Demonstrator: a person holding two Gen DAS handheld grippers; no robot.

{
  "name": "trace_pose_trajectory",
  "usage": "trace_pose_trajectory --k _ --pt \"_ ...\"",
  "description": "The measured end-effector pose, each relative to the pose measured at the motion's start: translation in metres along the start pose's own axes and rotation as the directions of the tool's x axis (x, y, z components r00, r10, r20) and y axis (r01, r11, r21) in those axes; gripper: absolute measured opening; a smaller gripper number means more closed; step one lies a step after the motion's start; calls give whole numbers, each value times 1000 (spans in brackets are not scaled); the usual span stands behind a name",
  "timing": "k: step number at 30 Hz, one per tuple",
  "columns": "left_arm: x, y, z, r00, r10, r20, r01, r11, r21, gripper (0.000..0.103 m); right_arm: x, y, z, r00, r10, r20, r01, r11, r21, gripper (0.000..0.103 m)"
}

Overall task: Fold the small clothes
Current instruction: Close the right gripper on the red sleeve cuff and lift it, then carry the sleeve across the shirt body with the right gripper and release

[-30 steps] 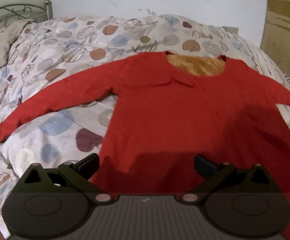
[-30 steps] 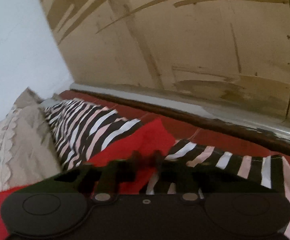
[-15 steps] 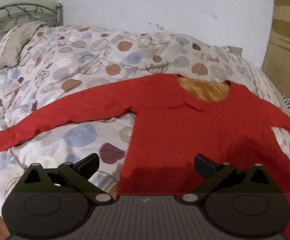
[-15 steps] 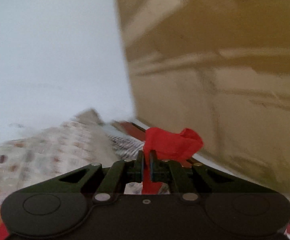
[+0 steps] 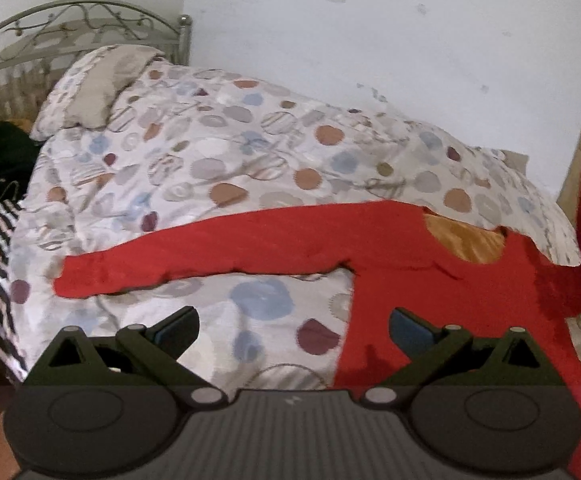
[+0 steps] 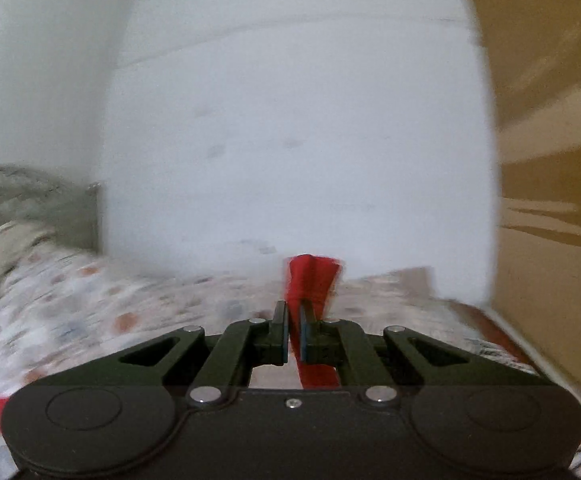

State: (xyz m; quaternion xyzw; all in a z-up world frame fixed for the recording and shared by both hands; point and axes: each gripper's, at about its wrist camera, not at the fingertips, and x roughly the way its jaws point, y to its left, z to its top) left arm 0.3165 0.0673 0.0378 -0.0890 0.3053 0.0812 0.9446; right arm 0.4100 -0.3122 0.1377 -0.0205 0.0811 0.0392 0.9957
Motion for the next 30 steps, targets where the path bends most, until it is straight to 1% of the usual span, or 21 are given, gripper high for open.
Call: trace_pose_trajectory --k 2,4,6,9,11,13,15,18,19,20,21,23,24,25,26,27,28,29,30 --pt "-2 8 0 1000 14 3 -13 1000 -17 103 1 35 -5 995 95 -33 -97 993 -61 4" --pt "-3 16 -1 1000 24 0 -24 999 -33 103 -3 68 -18 981 180 -78 -188 976 -113 4" --pt "-4 23 -2 999 37 -1 -37 998 -43 103 -9 98 -36 961 241 -133 -261 952 -161 4" --pt "-4 31 -5 998 59 -6 -59 997 -49 103 -15 131 -75 936 272 -222 -326 908 -262 4" --pt "-2 34 -7 998 68 -17 -69 996 -57 103 -19 151 -103 915 280 -291 -370 872 -322 4" --pt "0 37 -10 997 73 -28 -75 995 -61 103 -25 165 -128 896 284 -340 -408 829 -382 4" --pt "3 37 -12 996 77 -36 -80 995 -62 103 -31 180 -149 887 286 -363 -432 793 -430 4" --pt "8 35 -15 997 69 -44 -72 995 -64 103 -42 196 -168 879 285 -382 -452 753 -479 6" --pt "9 34 -16 997 64 -45 -67 996 -65 103 -43 198 -172 875 286 -390 -459 746 -483 10" --pt "11 32 -17 997 59 -45 -62 996 -65 103 -44 197 -174 867 294 -402 -472 741 -477 16" --pt "12 31 -18 998 53 -46 -56 996 -65 103 -45 195 -175 862 300 -409 -481 740 -470 19" --pt "17 27 -19 998 42 -49 -45 997 -65 103 -48 190 -178 852 312 -420 -495 742 -452 37" --pt "19 24 -20 998 32 -52 -36 997 -63 103 -50 184 -178 849 316 -423 -497 748 -440 42" --pt "22 21 -20 998 20 -55 -24 998 -61 103 -51 178 -177 848 320 -422 -497 757 -425 52" --pt "25 18 -21 998 11 -56 -14 998 -60 103 -53 171 -177 848 323 -420 -494 768 -408 61" --pt "28 15 -21 998 1 -56 -4 998 -59 103 -55 164 -174 851 321 -416 -486 781 -392 65" --pt "31 10 -22 998 -11 -57 8 998 -56 103 -58 155 -172 856 315 -411 -474 794 -380 70" --pt "36 5 -22 998 -25 -59 22 998 -52 103 -59 146 -171 862 304 -405 -459 806 -373 76" --pt "41 -1 -23 997 -42 -62 39 998 -45 103 -61 137 -169 872 284 -398 -436 821 -370 79"
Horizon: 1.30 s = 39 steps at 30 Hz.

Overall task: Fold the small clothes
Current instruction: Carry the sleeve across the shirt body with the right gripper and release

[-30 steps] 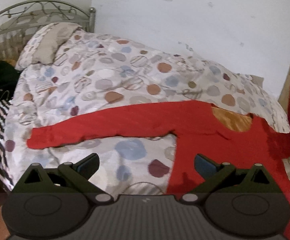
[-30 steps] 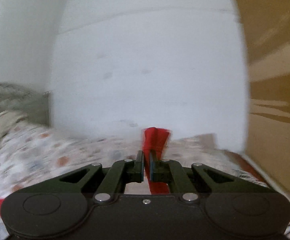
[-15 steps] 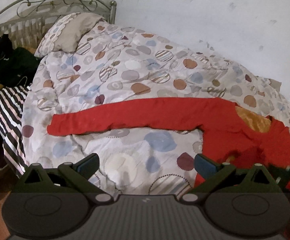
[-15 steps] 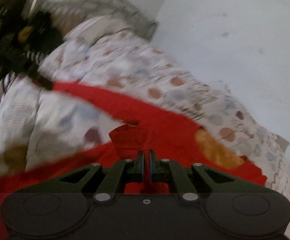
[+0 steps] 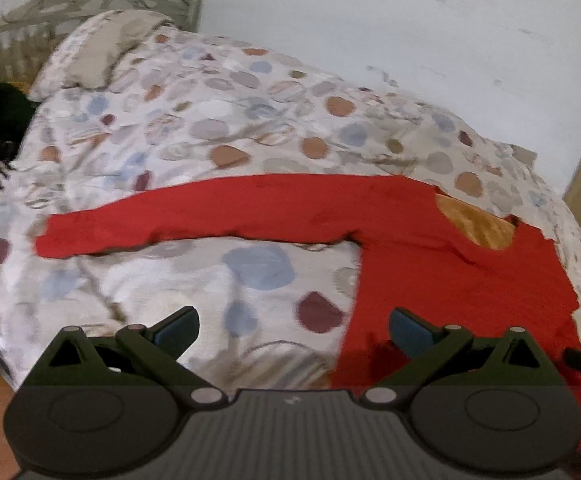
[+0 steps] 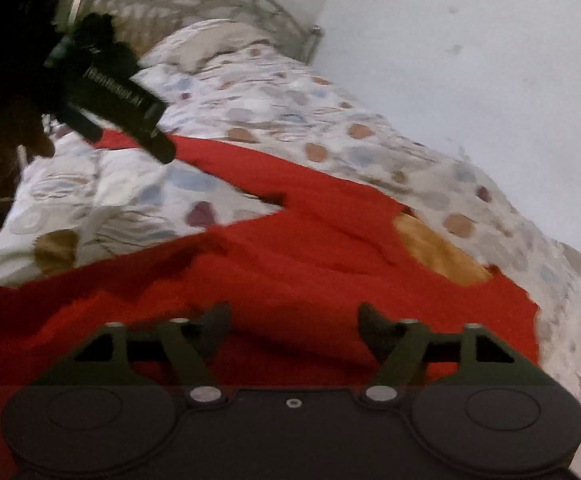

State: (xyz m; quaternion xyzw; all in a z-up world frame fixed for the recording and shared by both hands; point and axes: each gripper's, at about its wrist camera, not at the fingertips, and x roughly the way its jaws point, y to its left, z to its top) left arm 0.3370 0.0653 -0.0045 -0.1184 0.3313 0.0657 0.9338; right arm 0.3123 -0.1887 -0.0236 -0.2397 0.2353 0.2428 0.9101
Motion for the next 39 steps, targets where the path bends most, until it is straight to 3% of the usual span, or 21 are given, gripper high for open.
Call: trace_pose_trajectory --k 2,5,9,12,17,20,25,28,30,32,34,37,39 --pt "11 -11 -2 1000 -22 -9 22 1000 20 103 -6 -15 -8 999 -54 -11 54 998 22 89" --pt "31 -29 -9 999 -18 -35 20 997 70 103 -9 -41 -22 986 -158 -56 161 986 46 91" --pt "52 -44 -20 997 29 -76 -19 991 132 103 -2 -86 -40 942 -313 -121 323 944 73 91" --pt "60 -46 -25 995 44 -92 -31 989 142 103 15 -114 -53 901 -401 -164 411 911 31 85" --pt "66 -45 -26 993 62 -101 -46 986 159 103 57 -152 -69 847 -481 -227 486 873 -39 53" --pt "68 -45 -27 993 63 -101 -45 984 171 103 84 -162 -75 826 -502 -258 490 864 -113 43" --pt "70 -47 -25 994 65 -91 -48 982 184 103 107 -170 -76 831 -504 -236 473 863 -178 36" --pt "70 -50 -24 995 64 -82 -47 979 197 103 113 -172 -72 852 -469 -233 432 881 -192 6" --pt "70 -52 -23 995 61 -74 -45 977 208 103 108 -175 -69 862 -454 -227 428 890 -155 4" --pt "70 -53 -24 996 62 -70 -45 975 218 103 93 -190 -65 876 -425 -228 439 899 10 3" --pt "73 -56 -25 995 62 -76 -43 972 232 103 74 -211 -68 891 -391 -230 441 866 236 2" --pt "82 -61 -29 992 90 -88 -63 961 270 103 64 -236 -89 912 -314 -263 408 754 514 2" --pt "82 -62 -31 992 94 -79 -68 958 277 103 64 -243 -102 923 -280 -264 385 691 612 2"
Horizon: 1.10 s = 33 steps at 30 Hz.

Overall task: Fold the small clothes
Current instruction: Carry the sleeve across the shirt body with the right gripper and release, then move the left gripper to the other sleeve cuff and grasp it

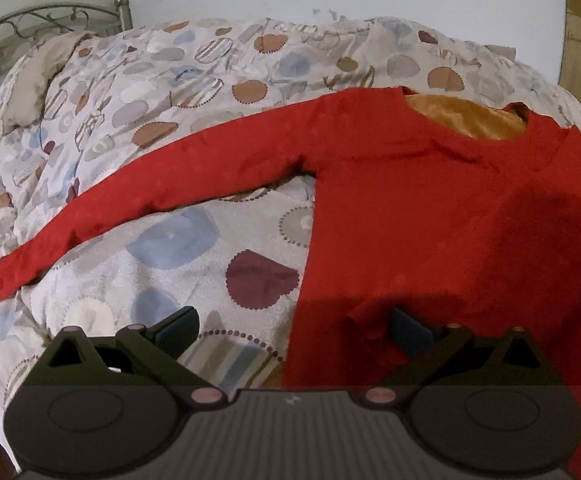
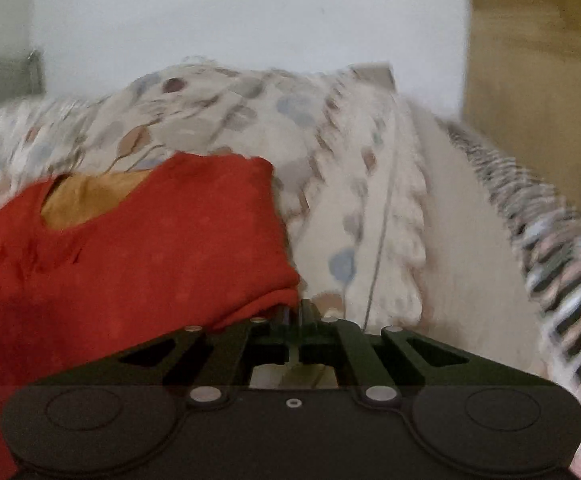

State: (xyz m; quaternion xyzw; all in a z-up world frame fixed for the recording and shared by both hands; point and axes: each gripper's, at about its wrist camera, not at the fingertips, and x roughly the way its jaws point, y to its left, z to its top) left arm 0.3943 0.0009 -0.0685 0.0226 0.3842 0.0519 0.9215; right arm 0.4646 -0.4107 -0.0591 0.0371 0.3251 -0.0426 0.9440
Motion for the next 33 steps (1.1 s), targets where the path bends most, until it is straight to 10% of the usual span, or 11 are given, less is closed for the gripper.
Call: trace_pose_trajectory --k 16,33 --pt "-1 24 -5 997 -62 -50 59 996 -64 103 -7 -2 -6 1000 8 8 -9 987 160 3" --pt "-40 138 -5 1000 3 16 2 948 -317 103 -106 51 -22 996 22 90 -13 995 -95 85"
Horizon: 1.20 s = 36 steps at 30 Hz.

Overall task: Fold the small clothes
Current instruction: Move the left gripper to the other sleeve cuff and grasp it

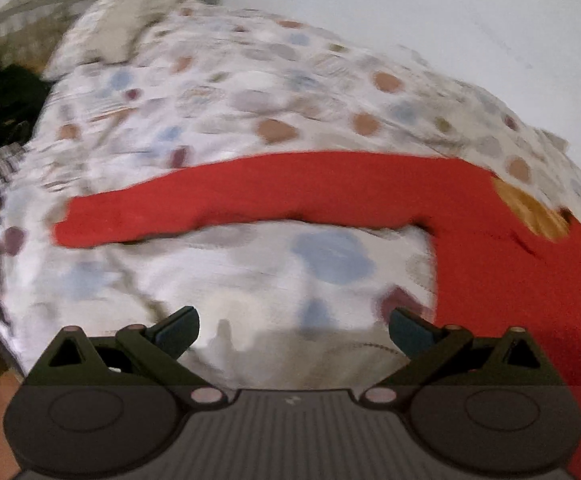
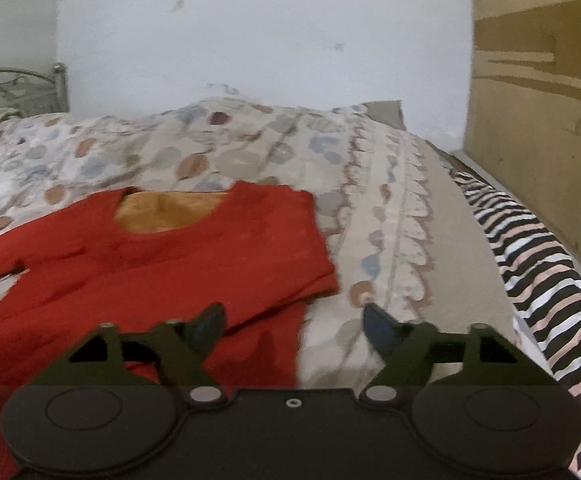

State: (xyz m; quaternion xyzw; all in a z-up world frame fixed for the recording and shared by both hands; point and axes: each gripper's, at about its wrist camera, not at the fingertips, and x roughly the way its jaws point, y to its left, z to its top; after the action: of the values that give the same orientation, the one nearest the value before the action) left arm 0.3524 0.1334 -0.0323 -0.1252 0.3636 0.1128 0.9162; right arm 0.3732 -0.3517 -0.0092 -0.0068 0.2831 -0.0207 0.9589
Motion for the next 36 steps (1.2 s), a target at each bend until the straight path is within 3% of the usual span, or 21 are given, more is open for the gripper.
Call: trace_pose_trajectory --k 2,4,9,12,19,24,27,28,30,32,34,35,36 --pt "0 26 4 999 38 2 -38 998 -50 103 -9 14 -6 1000 27 8 -27 1000 -17 98" --pt "-3 54 5 998 65 21 -62 991 -115 103 -17 31 -13 999 47 3 -46 999 -28 102" --pt "-10 121 7 991 104 86 -75 954 -289 103 -35 71 -30 995 101 -14 -102 994 -51 102" --pt "1 148 16 992 79 95 -40 931 -363 103 -44 91 -40 993 120 -17 -121 991 -58 102" --pt "41 165 37 994 16 106 35 886 -463 103 -50 114 -53 992 124 -36 -127 987 -97 102" --pt "78 176 41 996 91 1 -76 837 -541 98 -43 107 -57 993 107 -56 -110 992 -54 102" --pt "87 185 41 992 128 -15 -113 803 -585 83 -41 103 -60 994 98 -55 -100 994 -41 102" --pt "87 186 42 989 145 -11 -124 799 -589 74 -41 103 -61 994 93 -54 -96 994 -45 102" --pt "87 188 44 984 177 -19 -153 786 -599 54 -40 102 -62 995 86 -55 -89 995 -52 102" --pt "86 191 44 980 201 -10 -164 770 -617 22 -38 100 -63 995 84 -56 -86 995 -48 102" --pt "81 192 47 978 198 56 -119 767 -630 17 -38 100 -64 995 86 -52 -88 995 -40 102" --pt "75 190 48 973 206 102 -100 779 -619 15 -38 100 -65 995 87 -48 -89 995 -37 102" --pt "69 184 52 963 219 156 -89 808 -583 14 -38 100 -65 995 88 -45 -90 995 -37 102"
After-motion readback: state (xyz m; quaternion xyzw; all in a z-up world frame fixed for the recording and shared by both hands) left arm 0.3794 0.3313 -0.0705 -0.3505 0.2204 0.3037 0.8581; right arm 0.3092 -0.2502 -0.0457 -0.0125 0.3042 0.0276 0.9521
